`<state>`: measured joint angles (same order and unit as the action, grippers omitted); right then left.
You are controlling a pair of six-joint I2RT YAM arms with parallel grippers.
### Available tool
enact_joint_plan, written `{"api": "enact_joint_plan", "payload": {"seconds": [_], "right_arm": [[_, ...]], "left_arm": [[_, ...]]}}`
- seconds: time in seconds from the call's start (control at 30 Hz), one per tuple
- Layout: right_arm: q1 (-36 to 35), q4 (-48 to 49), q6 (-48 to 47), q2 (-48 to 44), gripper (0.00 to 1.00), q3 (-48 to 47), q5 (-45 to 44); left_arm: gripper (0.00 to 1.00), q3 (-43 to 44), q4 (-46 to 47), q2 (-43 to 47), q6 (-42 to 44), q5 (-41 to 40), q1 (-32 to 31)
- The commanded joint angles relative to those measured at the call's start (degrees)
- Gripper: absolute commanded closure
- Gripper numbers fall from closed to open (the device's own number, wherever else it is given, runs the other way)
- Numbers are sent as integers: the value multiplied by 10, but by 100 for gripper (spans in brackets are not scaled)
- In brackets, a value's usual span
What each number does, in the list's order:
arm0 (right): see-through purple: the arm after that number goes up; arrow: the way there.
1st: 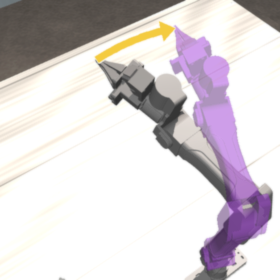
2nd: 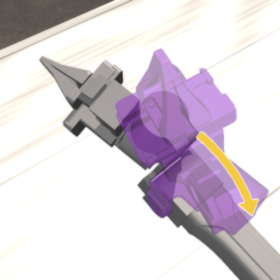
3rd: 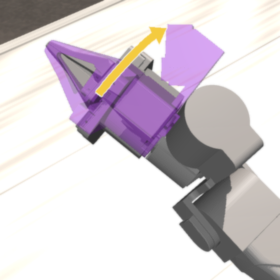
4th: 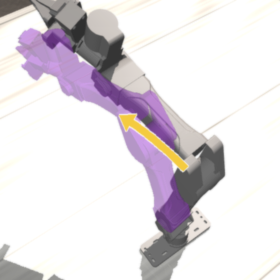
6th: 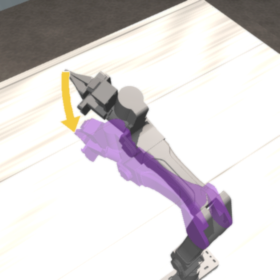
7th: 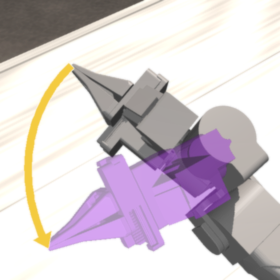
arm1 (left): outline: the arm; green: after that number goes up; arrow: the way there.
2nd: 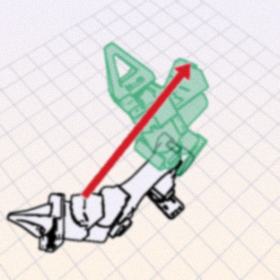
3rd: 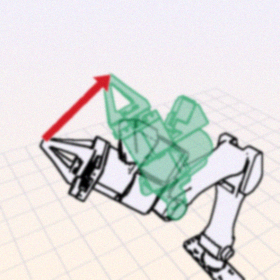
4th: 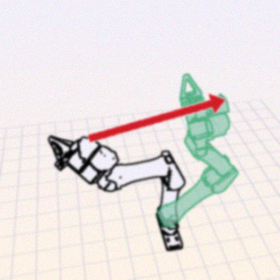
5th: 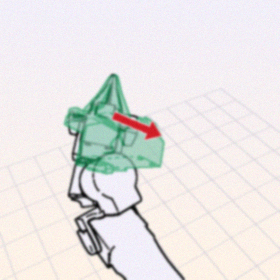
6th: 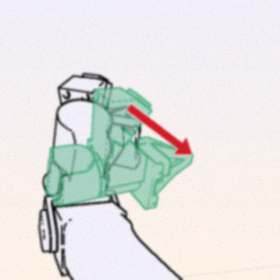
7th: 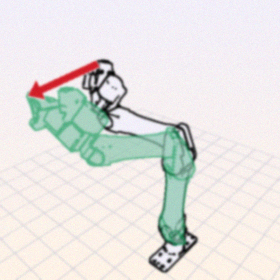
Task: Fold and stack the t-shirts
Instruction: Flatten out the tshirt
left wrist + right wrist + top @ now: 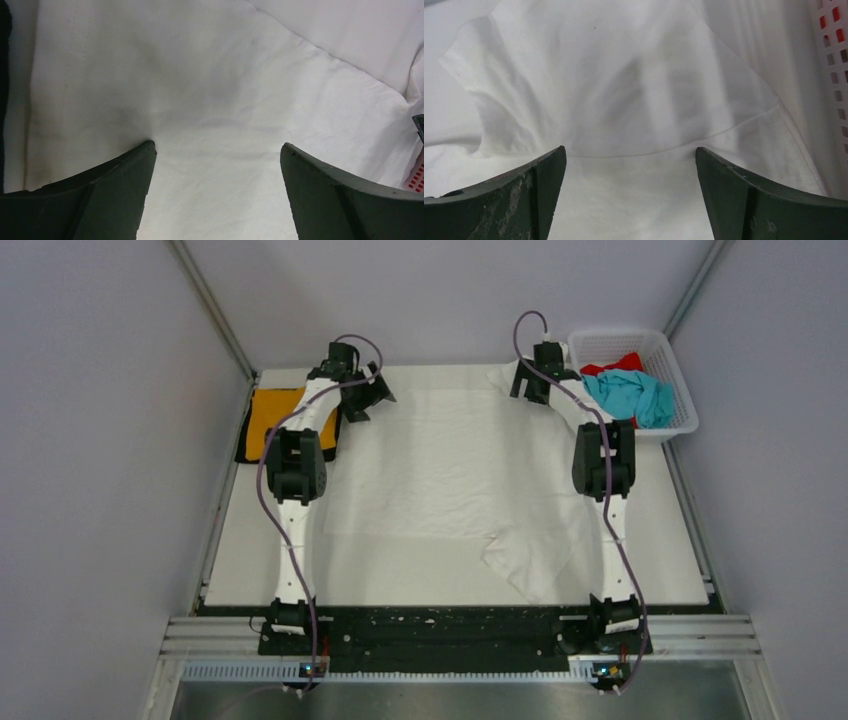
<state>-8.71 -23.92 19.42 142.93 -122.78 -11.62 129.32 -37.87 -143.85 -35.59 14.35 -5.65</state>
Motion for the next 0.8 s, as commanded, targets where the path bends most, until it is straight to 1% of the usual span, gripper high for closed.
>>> {"api": "enact_joint_plan", "payload": {"seconds": [0.0,0.07,0.13,0.23,0.33,0.47,0.57,0.67,0.77], "right_arm": [[0,4,-42,-57,1,-26,33],[-7,8,-58,-95,1,-6,30],[-22,20,-74,-138,1,33,20],[-38,59,-87,-212,1,126,18],[-38,103,-67,-292,1,247,9],[-39,176,-42,-415,1,418,0],[-39,205,-17,-484,1,521,13],[-39,213,-1,-534,1,590,33],[-39,212,1,-565,1,632,51]], "left_arm": [[1,-12,4,56,25,8,-1],[1,-37,-4,109,34,-5,-6],[1,-89,-2,167,40,-25,-15],[1,-202,9,269,40,-61,-29],[1,-337,16,370,26,-89,-32],[2,-497,-20,488,-19,-166,-32],[3,-607,-56,563,-67,-211,-32],[3,-699,-85,630,-116,-272,-31],[3,-777,-82,691,-150,-290,-29]]}}
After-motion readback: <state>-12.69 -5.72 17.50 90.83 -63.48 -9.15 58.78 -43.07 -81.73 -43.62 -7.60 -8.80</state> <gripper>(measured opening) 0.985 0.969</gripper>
